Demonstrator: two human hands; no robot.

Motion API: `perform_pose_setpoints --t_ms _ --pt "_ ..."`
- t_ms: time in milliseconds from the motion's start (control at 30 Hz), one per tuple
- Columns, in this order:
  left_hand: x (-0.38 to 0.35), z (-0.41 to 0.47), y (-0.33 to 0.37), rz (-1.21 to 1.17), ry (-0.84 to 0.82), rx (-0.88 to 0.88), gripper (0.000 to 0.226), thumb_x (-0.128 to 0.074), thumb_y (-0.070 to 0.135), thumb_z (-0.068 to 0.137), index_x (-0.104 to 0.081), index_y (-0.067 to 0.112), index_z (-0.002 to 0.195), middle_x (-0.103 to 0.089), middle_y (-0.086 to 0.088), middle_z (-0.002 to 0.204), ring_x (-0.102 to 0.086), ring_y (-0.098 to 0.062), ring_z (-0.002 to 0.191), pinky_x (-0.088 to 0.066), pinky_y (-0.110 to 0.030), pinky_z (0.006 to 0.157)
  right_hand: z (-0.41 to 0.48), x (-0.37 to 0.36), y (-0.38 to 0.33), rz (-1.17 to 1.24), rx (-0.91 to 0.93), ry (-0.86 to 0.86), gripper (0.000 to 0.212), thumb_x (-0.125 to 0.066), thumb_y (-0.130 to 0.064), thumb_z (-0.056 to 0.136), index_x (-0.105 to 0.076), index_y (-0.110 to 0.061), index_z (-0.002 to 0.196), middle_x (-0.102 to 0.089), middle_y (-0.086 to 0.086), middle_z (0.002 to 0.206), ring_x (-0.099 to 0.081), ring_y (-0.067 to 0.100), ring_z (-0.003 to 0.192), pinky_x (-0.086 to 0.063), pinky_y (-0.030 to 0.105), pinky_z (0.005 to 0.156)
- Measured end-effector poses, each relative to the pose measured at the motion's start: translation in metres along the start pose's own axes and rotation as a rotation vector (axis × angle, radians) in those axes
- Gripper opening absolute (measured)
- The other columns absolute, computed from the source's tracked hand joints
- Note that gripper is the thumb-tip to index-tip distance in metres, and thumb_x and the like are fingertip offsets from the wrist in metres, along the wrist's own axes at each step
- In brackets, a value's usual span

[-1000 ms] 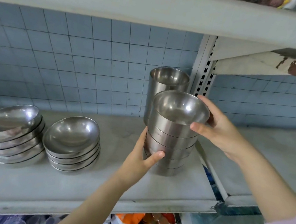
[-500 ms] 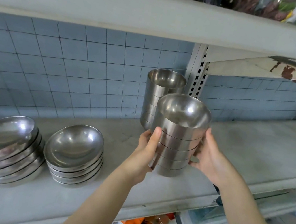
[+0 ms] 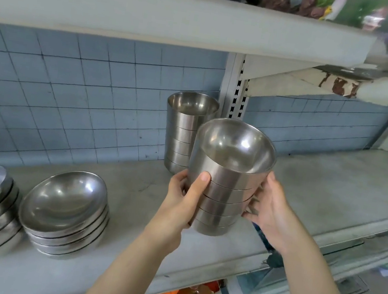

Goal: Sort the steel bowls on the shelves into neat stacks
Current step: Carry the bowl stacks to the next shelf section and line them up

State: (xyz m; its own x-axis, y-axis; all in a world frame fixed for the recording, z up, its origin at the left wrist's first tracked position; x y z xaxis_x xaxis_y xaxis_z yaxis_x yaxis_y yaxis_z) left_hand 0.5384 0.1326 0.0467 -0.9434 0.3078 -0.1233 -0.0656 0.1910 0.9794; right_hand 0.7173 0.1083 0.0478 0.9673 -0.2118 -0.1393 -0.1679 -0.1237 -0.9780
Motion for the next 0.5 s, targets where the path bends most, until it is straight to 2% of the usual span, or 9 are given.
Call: perform_pose_setpoints --t_ms 67,200,333,367,500 --pt "-0.022 0.000 0.006 -0.006 -0.003 -0.010 0.066 -0.049 0.067 0.071 -0.035 0.036 0.128 -0.054 0.009 0.108 -0.053 0.000 0.094 -0.044 -0.025 0.067 -0.001 0.021 -0.010 -0.008 0.019 -0.005 0.067 -0.041 -0.076 0.078 -0.055 -0.035 0.128 -0.063 -0.001 0.128 -0.060 0.021 0.114 -0.045 0.050 0.104" --pt "-0.079 0.009 0.007 -0.019 0.006 -0.015 0.092 -0.054 0.082 0.060 -0.035 0.033 0.135 -0.054 0.005 0.118 -0.054 -0.005 0.103 -0.046 -0.029 0.072 0.003 0.077 -0.030 -0.049 0.047 -0.012 0.074 -0.036 -0.070 0.074 -0.050 -0.032 0.136 -0.064 0.001 0.127 -0.059 0.021 0.111 -0.047 0.044 0.092" --pt "-0.146 0.022 0.002 -0.079 0.046 -0.006 0.078 -0.053 0.070 0.061 -0.042 0.030 0.127 -0.056 0.006 0.105 -0.058 0.001 0.087 -0.049 -0.031 0.073 0.015 0.138 -0.043 -0.069 0.021 -0.018 0.067 -0.038 -0.077 0.075 -0.054 -0.037 0.127 -0.064 -0.003 0.127 -0.060 0.018 0.112 -0.048 0.043 0.089" --pt "-0.161 0.026 0.000 -0.091 0.058 -0.006 0.078 -0.054 0.072 0.063 -0.044 0.028 0.126 -0.057 0.006 0.104 -0.059 0.003 0.084 -0.050 -0.030 0.072 0.020 0.154 -0.045 -0.077 0.012 -0.026 0.067 -0.039 -0.079 0.075 -0.055 -0.038 0.126 -0.064 -0.003 0.127 -0.060 0.018 0.113 -0.048 0.043 0.090" --pt "-0.210 0.040 -0.015 -0.093 0.126 0.006 0.084 -0.052 0.082 0.066 -0.040 0.030 0.132 -0.057 0.005 0.109 -0.058 -0.005 0.098 -0.049 -0.033 0.073 0.038 0.204 -0.047 -0.104 -0.008 -0.077 0.066 -0.038 -0.076 0.074 -0.057 -0.037 0.124 -0.067 -0.003 0.120 -0.061 0.019 0.109 -0.048 0.042 0.088"
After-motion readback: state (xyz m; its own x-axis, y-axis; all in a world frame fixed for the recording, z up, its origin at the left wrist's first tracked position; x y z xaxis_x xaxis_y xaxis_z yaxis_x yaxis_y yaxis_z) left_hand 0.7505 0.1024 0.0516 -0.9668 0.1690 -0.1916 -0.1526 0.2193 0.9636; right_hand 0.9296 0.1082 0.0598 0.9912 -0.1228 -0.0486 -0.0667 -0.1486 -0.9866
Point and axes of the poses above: each hand's wrist, its own z-axis towards the middle knuckle, its own x-axis out of the back of the hand, y = z × x, the point moved 4 cm from there along z, towards the middle knuckle
